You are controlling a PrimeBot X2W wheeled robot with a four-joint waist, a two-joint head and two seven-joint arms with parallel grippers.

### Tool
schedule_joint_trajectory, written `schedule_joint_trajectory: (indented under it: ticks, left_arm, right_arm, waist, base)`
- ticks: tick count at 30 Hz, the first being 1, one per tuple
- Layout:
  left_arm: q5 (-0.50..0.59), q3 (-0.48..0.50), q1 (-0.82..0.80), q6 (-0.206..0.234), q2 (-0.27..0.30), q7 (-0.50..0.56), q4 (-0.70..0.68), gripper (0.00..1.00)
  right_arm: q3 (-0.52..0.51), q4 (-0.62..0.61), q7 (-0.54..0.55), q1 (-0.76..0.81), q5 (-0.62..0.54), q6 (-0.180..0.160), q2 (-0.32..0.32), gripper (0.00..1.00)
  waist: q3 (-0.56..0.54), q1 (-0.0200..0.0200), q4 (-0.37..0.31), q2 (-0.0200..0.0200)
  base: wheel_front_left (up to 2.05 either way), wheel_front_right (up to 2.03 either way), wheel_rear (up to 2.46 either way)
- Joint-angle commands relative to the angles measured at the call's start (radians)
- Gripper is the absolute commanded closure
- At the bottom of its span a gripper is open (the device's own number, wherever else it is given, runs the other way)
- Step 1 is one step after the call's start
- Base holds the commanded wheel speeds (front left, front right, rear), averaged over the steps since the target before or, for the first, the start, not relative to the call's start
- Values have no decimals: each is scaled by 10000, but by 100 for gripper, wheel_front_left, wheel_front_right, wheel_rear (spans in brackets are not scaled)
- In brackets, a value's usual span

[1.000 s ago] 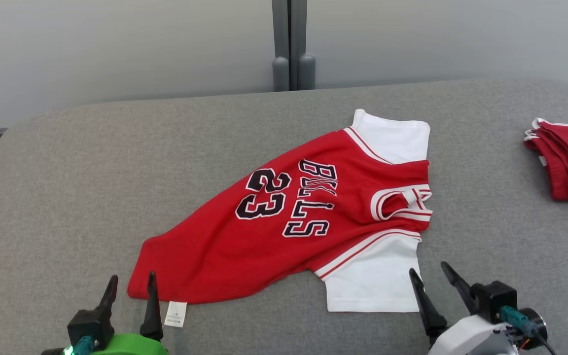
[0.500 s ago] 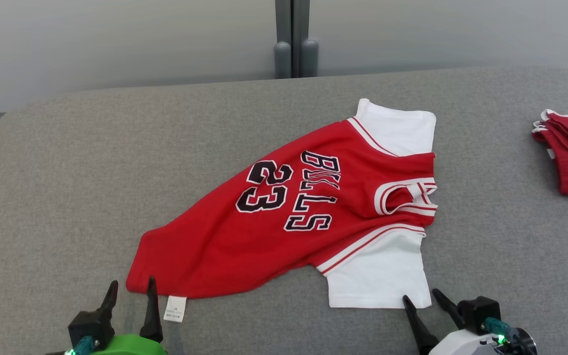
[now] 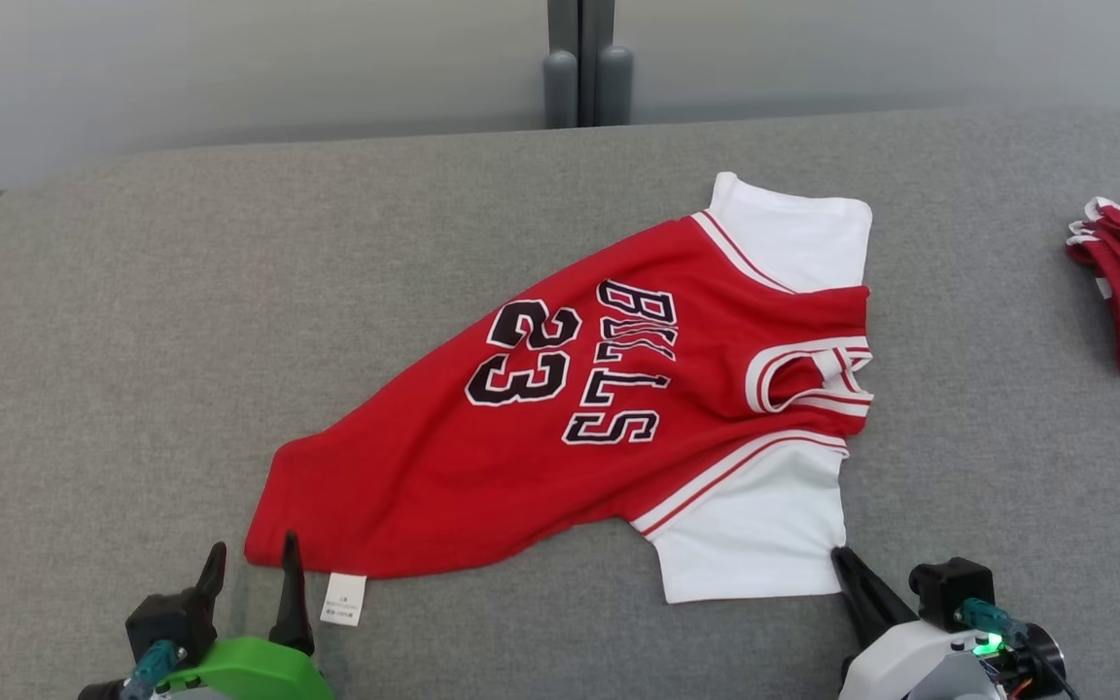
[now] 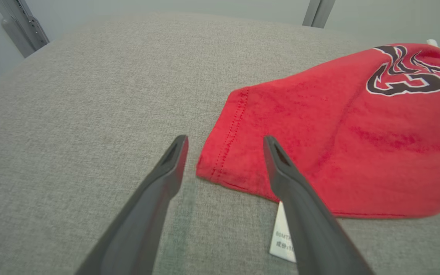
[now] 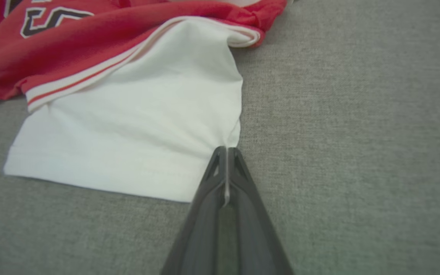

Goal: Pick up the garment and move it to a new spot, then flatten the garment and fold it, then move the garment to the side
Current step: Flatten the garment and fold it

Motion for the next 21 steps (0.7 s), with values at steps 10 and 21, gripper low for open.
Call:
schedule_joint_trajectory:
  ticks: [10,21]
  left_arm:
    - [-25,308,-1200,-144,184,2,1893,0]
    - [-931,-692,-1329,-160,209,79,3133,100]
  right_arm:
    - [-106,-392,143,-238,-302,-16,15,100]
    - [-298,-1398,77,-133,-4,-16,-6,100]
  waist:
    - [723,0,-186,0]
    - [526,0,-194,0]
  base:
    - [0,0,0]
    - [0,0,0]
